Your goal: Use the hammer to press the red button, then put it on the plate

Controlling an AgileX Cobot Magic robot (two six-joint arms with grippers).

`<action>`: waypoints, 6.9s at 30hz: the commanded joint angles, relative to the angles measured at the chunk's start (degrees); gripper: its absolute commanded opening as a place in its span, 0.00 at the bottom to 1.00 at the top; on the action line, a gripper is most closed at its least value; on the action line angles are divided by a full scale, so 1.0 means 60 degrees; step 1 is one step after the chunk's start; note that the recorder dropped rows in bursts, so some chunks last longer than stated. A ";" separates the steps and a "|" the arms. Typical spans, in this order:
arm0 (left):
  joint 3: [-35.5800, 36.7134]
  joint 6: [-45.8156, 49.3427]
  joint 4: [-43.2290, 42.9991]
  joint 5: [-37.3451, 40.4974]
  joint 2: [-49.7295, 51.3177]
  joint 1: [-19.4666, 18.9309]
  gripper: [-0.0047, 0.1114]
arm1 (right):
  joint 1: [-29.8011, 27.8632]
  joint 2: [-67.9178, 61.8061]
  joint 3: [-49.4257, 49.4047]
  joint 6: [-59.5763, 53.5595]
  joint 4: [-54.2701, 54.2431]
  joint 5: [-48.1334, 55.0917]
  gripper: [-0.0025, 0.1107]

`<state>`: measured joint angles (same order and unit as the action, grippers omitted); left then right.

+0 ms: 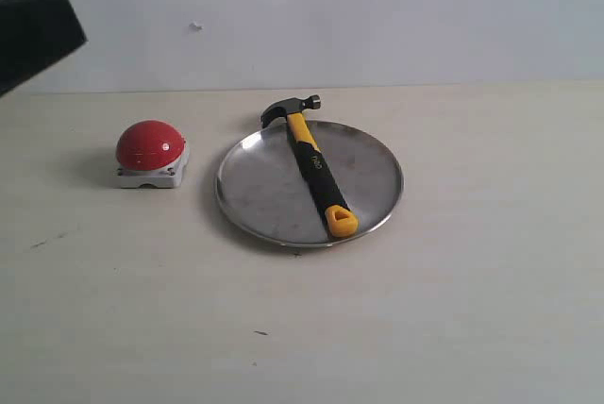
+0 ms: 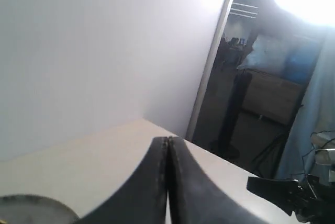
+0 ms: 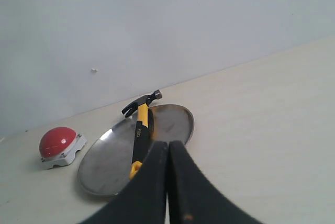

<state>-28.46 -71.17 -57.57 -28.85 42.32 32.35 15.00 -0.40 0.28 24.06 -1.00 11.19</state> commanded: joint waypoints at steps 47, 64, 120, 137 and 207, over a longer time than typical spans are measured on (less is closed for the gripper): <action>0.4743 -0.1052 0.2191 0.3359 -0.7054 -0.3985 0.04 | -0.0063 0.0066 -0.0047 -0.0056 -0.0027 -0.0030 0.02; 0.4743 -0.2317 0.3504 0.2289 -0.7054 -0.3985 0.04 | -0.0063 0.0066 -0.0047 -0.0056 -0.0027 -0.0030 0.02; 0.4743 0.9825 0.7946 0.5364 -0.7054 -0.3985 0.04 | -0.2835 0.0066 -0.0047 -0.2987 0.0420 0.0032 0.02; 0.4743 0.9825 0.7946 0.5364 -0.7054 -0.3985 0.04 | -0.2835 0.0066 -0.0047 -0.2987 0.0368 0.0032 0.02; 0.4743 0.9825 0.7946 0.5364 -0.7054 -0.4802 0.04 | -0.2835 0.0066 -0.0047 -0.2987 0.0221 0.0032 0.02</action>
<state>-0.13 -11.83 -9.54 3.37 0.32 3.60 -1.66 -0.40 0.28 6.07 0.33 11.40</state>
